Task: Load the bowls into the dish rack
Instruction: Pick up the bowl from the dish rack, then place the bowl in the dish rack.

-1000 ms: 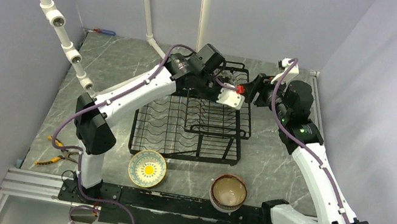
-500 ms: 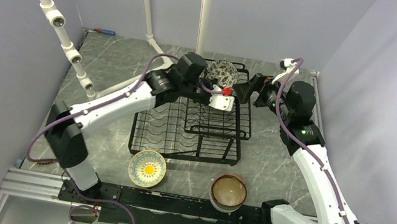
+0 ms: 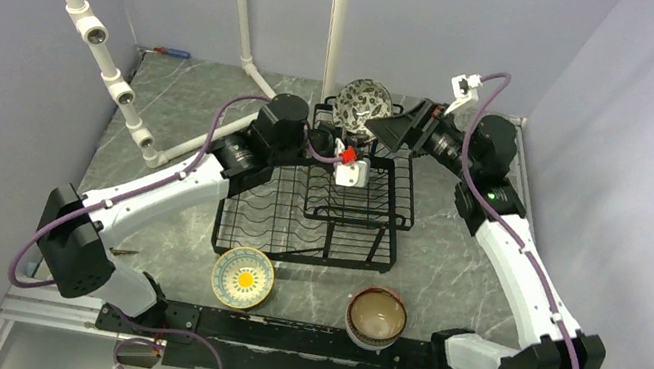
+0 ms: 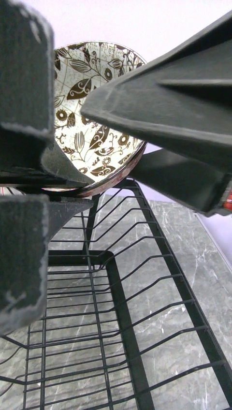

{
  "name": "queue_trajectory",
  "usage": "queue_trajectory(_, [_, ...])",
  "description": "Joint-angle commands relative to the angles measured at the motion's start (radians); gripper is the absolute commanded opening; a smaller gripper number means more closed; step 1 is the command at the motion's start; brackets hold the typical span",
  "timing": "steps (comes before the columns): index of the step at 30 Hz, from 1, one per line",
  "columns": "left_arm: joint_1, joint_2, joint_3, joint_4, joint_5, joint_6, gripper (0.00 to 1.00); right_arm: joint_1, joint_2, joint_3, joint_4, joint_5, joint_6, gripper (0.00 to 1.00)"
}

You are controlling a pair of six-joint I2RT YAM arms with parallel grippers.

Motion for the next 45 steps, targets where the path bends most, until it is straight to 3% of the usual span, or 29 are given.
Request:
queue_trajectory(1, [0.001,-0.056,0.014,0.118,0.023,0.04,0.03,0.014,0.06,0.077,0.069,-0.06,0.099,0.93])
queue_trajectory(7, [0.001,-0.065,-0.001,0.107,0.03,0.067,0.03,0.037,0.122,0.131,0.036,-0.05,0.104,0.87])
queue_trajectory(15, [0.001,-0.059,0.004,0.07,0.017,0.087,0.03,0.055,0.155,0.127,0.102,-0.095,0.14,0.44])
queue_trajectory(20, [0.001,-0.055,0.002,0.065,0.006,0.089,0.03,0.056,0.133,0.123,0.068,-0.056,0.084,0.07])
queue_trajectory(21, [0.001,-0.054,0.002,0.064,0.006,0.086,0.08,0.055,0.128,0.121,0.06,-0.044,0.07,0.0])
queue_trajectory(24, [0.001,-0.051,0.002,0.073,-0.001,0.055,0.43,0.055,0.124,0.133,0.012,-0.004,0.02,0.0])
queue_trajectory(27, [0.001,-0.053,-0.002,0.076,-0.009,0.034,0.63,0.055,0.135,0.163,-0.049,0.05,-0.046,0.0])
queue_trajectory(36, [0.023,-0.105,-0.073,0.111,-0.085,-0.105,0.79,0.057,0.211,0.319,-0.317,0.274,-0.221,0.0])
queue_trajectory(45, [0.198,-0.229,-0.112,0.087,-0.145,-0.527,0.87,0.156,0.332,0.543,-0.622,0.527,-0.387,0.0])
